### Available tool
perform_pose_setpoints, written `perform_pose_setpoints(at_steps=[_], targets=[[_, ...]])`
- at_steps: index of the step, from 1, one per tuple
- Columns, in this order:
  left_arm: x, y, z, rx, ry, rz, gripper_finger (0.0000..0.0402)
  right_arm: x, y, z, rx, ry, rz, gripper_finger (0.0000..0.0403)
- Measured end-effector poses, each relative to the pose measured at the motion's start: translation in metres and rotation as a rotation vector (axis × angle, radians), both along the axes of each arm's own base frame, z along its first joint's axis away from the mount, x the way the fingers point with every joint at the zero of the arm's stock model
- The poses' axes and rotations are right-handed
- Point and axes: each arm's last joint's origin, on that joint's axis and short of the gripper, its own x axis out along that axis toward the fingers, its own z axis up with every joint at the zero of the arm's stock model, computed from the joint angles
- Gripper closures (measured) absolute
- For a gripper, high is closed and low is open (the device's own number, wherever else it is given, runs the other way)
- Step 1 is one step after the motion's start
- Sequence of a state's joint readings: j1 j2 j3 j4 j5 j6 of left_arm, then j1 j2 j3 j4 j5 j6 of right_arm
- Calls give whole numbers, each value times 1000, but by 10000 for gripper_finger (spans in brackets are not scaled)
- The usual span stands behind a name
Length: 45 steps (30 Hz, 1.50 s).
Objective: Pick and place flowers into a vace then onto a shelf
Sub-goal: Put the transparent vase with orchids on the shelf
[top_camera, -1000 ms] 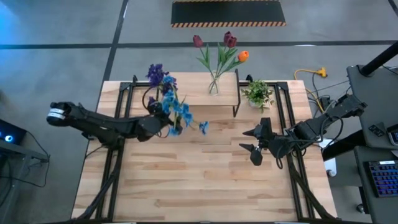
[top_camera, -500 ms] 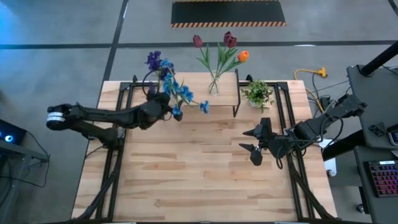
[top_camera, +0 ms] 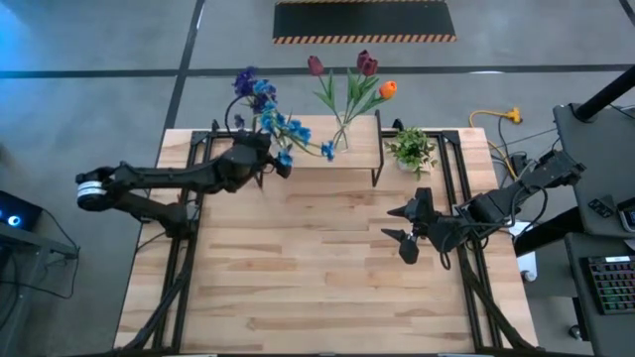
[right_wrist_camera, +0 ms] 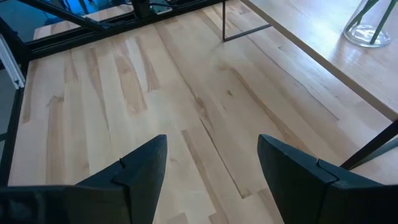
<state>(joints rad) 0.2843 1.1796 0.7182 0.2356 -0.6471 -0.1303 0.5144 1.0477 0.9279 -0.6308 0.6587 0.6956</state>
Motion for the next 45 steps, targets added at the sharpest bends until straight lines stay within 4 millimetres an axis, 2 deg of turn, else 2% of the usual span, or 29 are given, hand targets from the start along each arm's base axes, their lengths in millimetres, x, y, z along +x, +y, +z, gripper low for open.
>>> perform_pose_setpoints(at_steps=[7, 14, 23, 45], targets=[[20, 14, 14, 62, 71, -33, 118, 0, -1, 0, -13, -8, -17, 161], [34, 31, 6, 48, 159, 1, 118, 0, 0, 1, -8, -13, -20, 161], [32, 42, 0, 6, 139, 43, 118, 0, 0, 1, -6, -16, -19, 161], [30, 40, -8, -41, 123, 32, 118, 0, 0, 1, -7, -15, -20, 161]])
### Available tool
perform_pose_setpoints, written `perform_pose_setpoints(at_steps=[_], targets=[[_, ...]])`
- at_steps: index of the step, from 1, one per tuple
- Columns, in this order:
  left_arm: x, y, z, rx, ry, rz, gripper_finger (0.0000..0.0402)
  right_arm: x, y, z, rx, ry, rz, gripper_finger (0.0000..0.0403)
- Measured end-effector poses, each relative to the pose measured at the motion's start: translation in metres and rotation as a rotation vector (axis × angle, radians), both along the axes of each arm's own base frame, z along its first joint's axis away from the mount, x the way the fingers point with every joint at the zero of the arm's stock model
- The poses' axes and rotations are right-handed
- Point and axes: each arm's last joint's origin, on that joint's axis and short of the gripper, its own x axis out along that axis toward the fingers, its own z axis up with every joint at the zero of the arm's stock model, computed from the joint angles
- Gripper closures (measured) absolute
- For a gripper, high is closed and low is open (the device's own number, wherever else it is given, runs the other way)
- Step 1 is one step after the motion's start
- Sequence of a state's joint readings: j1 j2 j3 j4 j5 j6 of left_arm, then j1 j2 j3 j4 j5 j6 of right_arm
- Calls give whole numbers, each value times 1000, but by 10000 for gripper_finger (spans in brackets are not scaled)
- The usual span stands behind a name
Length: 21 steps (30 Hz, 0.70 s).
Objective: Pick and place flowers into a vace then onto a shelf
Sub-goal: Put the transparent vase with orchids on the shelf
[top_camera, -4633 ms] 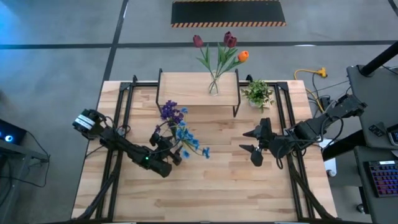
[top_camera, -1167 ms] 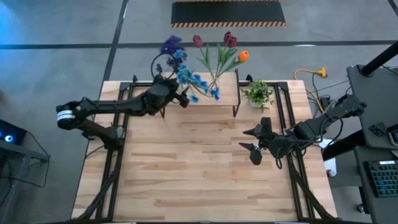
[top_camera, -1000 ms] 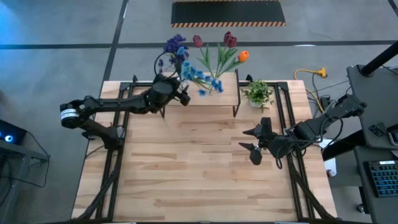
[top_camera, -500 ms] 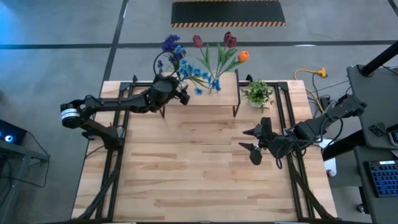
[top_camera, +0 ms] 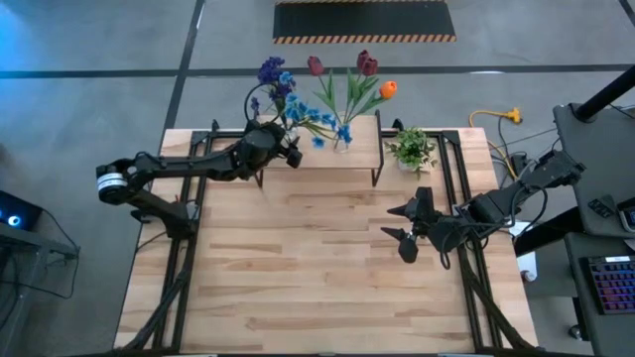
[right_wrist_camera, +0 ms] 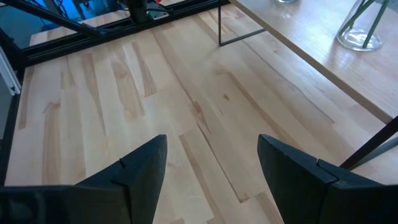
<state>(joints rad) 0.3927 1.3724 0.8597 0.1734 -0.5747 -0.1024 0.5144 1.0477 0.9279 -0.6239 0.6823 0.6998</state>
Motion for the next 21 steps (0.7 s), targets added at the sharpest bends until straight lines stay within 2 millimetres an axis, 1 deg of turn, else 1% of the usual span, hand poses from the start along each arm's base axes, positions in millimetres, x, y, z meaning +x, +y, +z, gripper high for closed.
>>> perform_pose_setpoints(at_steps=[17, 21], targets=[[-1, -1, -2, -28, -5, -9, 118, 0, 0, 0, 0, -1, 0, 161], [-1, -1, -3, -30, -1, -10, 111, 0, 0, 0, 0, -1, 0, 161]])
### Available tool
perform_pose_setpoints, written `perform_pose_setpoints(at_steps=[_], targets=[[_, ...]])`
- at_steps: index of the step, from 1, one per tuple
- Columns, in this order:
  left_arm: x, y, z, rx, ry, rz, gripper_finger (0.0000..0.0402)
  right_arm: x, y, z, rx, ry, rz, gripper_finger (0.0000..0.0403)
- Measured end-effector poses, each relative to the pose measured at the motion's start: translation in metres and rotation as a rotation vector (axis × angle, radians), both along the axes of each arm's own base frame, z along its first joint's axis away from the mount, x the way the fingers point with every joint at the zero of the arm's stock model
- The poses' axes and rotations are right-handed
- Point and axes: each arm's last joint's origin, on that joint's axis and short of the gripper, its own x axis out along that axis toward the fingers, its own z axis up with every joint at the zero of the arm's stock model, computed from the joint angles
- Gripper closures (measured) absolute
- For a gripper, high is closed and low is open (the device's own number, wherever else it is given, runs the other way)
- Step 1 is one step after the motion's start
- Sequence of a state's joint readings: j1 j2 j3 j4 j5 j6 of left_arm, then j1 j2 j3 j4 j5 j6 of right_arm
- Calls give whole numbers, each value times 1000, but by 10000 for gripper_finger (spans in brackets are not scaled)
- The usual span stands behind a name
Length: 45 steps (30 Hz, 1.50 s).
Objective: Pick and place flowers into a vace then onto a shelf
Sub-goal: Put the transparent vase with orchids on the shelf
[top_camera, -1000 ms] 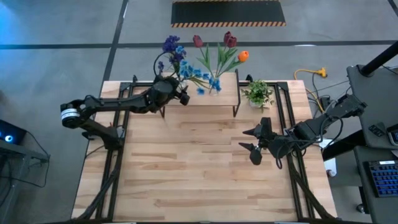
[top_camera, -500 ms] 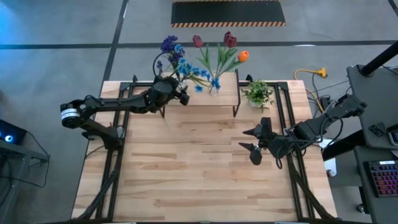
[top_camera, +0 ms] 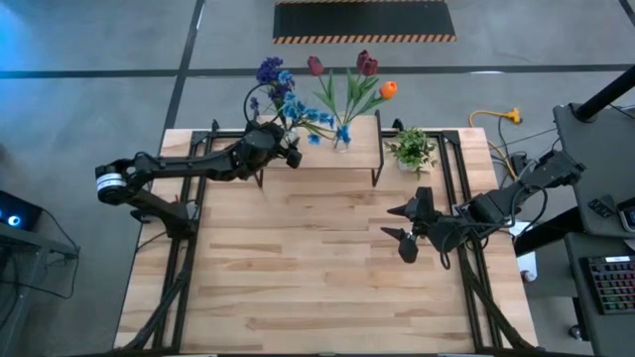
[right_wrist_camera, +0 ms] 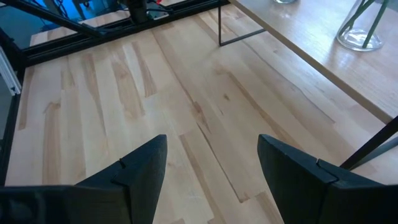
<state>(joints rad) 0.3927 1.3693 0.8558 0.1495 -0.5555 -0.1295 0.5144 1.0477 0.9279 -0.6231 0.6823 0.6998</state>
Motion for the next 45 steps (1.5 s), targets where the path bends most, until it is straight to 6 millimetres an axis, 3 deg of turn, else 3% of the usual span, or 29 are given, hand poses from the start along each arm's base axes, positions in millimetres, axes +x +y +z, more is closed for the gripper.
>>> perform_pose_setpoints(at_steps=[45], targets=[[-1, -4, -9, -26, 8, -10, 99, 0, 0, 0, 4, 0, -1, 161]])
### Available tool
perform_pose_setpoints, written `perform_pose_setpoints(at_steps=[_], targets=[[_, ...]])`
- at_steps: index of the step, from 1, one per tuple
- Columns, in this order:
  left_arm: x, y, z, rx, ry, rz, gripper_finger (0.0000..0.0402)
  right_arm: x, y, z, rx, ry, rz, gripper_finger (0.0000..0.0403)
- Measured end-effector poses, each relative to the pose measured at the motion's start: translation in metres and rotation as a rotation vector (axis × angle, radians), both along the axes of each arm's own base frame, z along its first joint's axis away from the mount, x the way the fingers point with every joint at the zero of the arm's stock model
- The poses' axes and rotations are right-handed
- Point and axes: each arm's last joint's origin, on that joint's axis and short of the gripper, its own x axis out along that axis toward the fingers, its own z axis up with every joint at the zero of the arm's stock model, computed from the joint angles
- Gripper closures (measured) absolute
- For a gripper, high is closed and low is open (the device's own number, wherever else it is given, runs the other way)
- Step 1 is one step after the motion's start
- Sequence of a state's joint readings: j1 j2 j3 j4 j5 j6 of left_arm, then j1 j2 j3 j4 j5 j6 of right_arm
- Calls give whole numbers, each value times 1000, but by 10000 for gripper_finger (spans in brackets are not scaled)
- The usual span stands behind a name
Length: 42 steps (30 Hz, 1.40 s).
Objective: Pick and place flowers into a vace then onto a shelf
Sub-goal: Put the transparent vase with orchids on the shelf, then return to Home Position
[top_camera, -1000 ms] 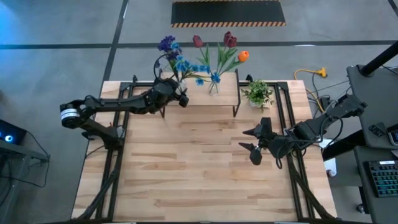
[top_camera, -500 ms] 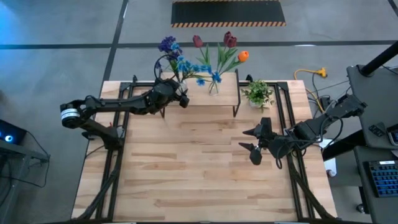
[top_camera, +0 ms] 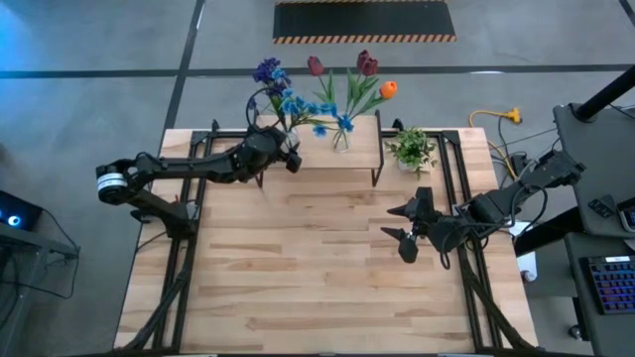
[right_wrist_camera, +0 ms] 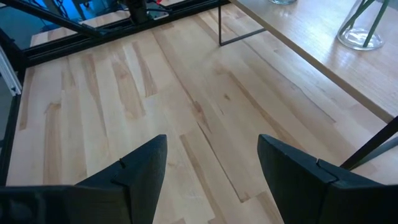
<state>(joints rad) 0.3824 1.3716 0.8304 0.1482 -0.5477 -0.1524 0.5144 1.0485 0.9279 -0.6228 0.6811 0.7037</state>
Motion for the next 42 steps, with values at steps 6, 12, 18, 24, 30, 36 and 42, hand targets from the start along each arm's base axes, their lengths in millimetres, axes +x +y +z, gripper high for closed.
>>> perform_pose_setpoints(at_steps=[6, 12, 18, 24, 30, 36, 42], targets=[[0, -1, -3, -15, 4, -26, 99, 0, 0, 0, 1, 0, 0, 161], [-1, -2, -2, -14, -1, -30, 99, 0, 0, 0, 1, 0, 0, 161], [-3, -3, -4, -14, 5, -30, 90, 0, 0, 0, 1, 0, 0, 161], [-3, -3, -4, -14, 7, -30, 49, 0, 0, 0, 0, 0, 1, 161], [-4, -4, -2, -11, -1, -35, 21, 0, 0, 0, 0, 1, 1, 161], [-7, -9, 6, 0, -26, -47, 20, 0, 0, 0, 0, 1, 1, 161], [-15, -15, 14, -3, -20, -56, 20, 0, 0, 0, 0, 2, 1, 161]])
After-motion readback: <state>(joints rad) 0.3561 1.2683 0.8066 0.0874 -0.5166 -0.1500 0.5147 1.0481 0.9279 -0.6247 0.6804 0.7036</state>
